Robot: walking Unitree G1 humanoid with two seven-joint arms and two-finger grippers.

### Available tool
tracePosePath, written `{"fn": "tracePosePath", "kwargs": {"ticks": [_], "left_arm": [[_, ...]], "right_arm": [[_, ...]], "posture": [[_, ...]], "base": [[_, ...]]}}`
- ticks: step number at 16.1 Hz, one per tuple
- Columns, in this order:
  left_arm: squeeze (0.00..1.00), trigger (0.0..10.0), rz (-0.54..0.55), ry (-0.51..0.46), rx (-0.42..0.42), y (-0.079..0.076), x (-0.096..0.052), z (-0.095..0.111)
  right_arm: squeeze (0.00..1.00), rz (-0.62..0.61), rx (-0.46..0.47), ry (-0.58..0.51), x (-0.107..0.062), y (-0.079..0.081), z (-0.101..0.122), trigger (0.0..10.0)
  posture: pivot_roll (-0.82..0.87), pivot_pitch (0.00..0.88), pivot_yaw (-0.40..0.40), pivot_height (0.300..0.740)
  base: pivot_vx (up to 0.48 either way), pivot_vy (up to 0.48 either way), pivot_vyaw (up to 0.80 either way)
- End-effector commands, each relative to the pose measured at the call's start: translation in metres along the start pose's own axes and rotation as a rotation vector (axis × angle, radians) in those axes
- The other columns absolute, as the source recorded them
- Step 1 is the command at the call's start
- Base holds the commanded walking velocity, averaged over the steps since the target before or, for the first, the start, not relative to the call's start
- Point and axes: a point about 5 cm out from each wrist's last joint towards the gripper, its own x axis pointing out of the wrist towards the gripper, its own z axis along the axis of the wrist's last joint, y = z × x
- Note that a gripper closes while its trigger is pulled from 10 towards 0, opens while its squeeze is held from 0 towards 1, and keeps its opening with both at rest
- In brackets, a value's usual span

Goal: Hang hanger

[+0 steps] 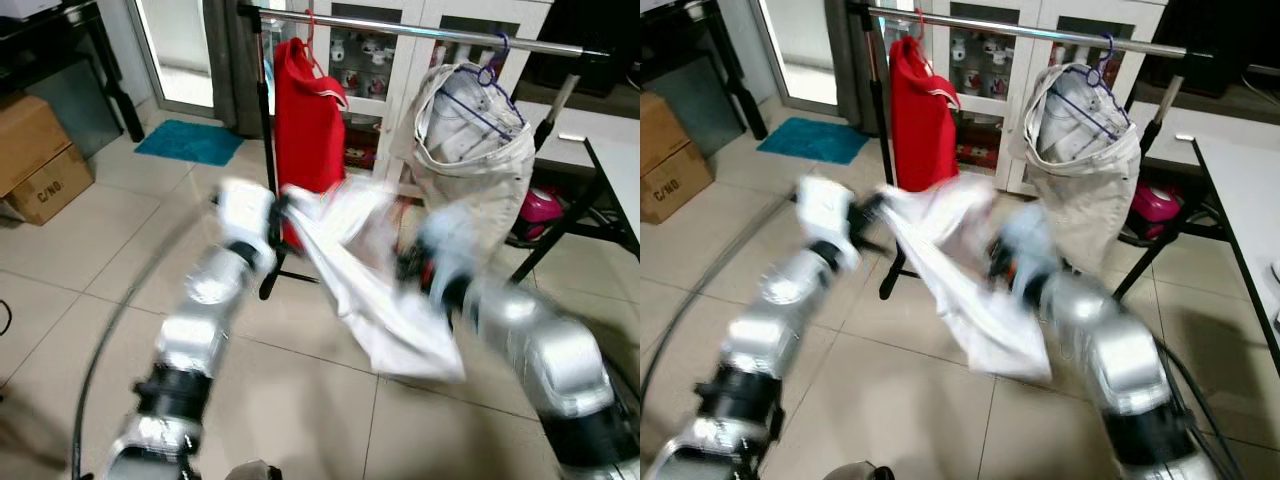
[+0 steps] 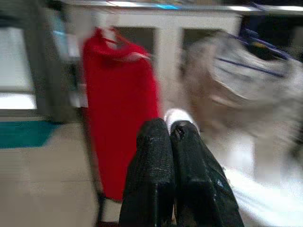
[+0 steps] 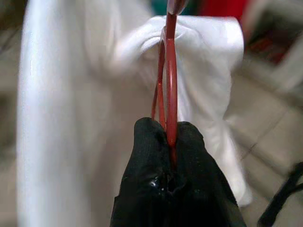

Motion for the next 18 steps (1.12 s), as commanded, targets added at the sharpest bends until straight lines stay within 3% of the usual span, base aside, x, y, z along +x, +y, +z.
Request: {"fn": "tracePosePath", "kwargs": {"ticks": [1,3,6,7,10,12,14,16,18], "left_arm": [[0.0,0.0,0.086,-0.036,-0.018,0.02,0.002,0.012],[0.0,0.0,0.113,-0.016,-0.005,0.037,0.002,0.016],[0.0,0.0,0.121,0.036,0.028,0.048,0.0,0.013],[0.0,0.0,0.079,0.068,0.036,0.044,-0.004,0.006],[0.0,0.0,-0.158,0.002,0.013,0.009,-0.006,0.013],[0.0,0.0,-0.231,-0.007,0.006,-0.002,-0.009,0.014],[0.0,0.0,-0.279,-0.012,0.01,-0.012,-0.01,0.015],[0.0,0.0,-0.332,0.057,0.039,-0.02,-0.014,0.004],[0.0,0.0,-0.273,0.147,0.082,-0.014,-0.016,-0.011]], "right_arm": [[0.0,0.063,-0.008,0.032,-0.003,0.008,-0.005,10.0],[0.0,0.139,0.014,-0.031,-0.01,0.015,0.002,10.0],[0.0,0.241,0.071,-0.175,-0.021,0.012,0.025,10.0],[0.0,0.193,0.129,-0.237,-0.022,0.0,0.034,10.0],[0.0,-0.041,0.231,-0.181,-0.002,-0.021,0.024,10.0],[0.0,-0.128,0.253,-0.169,0.004,-0.027,0.022,10.0],[0.0,-0.182,0.259,-0.191,0.007,-0.032,0.027,10.0],[0.0,-0.32,0.282,-0.302,0.002,-0.05,0.043,10.0],[0.0,-0.382,0.297,-0.392,-0.004,-0.061,0.057,10.0]], "posture": [[-0.12,0.0,0.02,0.74],[-0.1,0.0,0.023,0.74],[-0.08,0.0,0.023,0.74],[-0.07,0.0,0.023,0.74],[-0.07,0.0,0.008,0.74],[-0.07,0.0,0.01,0.74],[-0.07,0.0,0.0,0.74],[-0.07,0.0,-0.003,0.74],[-0.08,0.0,-0.006,0.74]], "base": [[0.0,0.0,0.0],[0.0,0.0,0.0],[0.0,0.0,0.0],[0.0,0.0,0.0],[0.0,0.0,0.0],[0.0,0.0,0.0],[0.0,0.0,0.0],[0.0,0.0,0.0],[0.0,0.0,0.0]]}}
